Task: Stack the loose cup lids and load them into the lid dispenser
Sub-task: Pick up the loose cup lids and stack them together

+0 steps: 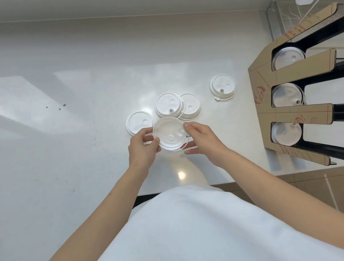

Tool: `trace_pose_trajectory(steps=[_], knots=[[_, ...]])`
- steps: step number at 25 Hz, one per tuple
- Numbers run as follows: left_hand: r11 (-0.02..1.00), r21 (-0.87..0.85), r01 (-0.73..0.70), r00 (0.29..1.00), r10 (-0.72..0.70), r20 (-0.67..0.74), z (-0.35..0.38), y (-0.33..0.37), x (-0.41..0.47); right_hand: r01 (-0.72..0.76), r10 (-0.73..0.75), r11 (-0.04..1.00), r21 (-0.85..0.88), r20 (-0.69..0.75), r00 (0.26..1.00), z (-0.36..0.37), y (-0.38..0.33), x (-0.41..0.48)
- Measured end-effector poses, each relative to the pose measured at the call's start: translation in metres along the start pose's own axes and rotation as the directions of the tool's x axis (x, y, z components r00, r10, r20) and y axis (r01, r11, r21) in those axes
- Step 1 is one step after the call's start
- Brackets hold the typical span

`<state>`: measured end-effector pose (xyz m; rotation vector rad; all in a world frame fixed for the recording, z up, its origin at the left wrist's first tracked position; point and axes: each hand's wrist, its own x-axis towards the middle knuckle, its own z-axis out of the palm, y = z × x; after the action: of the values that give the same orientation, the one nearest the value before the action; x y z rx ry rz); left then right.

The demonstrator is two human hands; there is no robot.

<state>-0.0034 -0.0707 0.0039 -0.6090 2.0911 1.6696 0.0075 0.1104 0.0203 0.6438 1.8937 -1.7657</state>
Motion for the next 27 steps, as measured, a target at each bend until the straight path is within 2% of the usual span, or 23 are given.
trace_pose_trajectory(steps=[3,7,14,17,21,27], knots=[[0.989,-0.147,0.016,0.998,-0.008,0.056,-0.016,0.004,-0.002,0.029,-0.030,0.999,0.035,0.032,0.999,0.021,-0.009,-0.001],[0.931,-0.341,0.131,0.979,-0.068,0.191,-0.035,0.016,-0.004,0.155,-0.157,0.984,-0.090,-0.015,0.988,0.044,-0.012,-0.002],[0.874,-0.441,0.201,0.951,-0.067,0.301,-0.042,0.014,0.002,0.224,-0.225,0.963,-0.153,0.005,0.974,0.056,-0.018,-0.005],[0.829,-0.511,0.227,0.950,-0.073,0.304,-0.033,0.014,-0.002,0.255,-0.252,0.955,-0.149,0.041,0.967,0.042,-0.019,-0.002],[0.693,-0.662,0.284,0.955,-0.139,0.263,-0.015,0.020,-0.007,0.283,-0.280,0.946,-0.159,0.042,0.959,0.018,-0.018,0.007],[0.530,-0.813,0.242,0.967,-0.204,0.155,0.011,0.024,-0.008,0.316,-0.311,0.920,-0.234,0.056,0.949,-0.019,-0.028,0.021]])
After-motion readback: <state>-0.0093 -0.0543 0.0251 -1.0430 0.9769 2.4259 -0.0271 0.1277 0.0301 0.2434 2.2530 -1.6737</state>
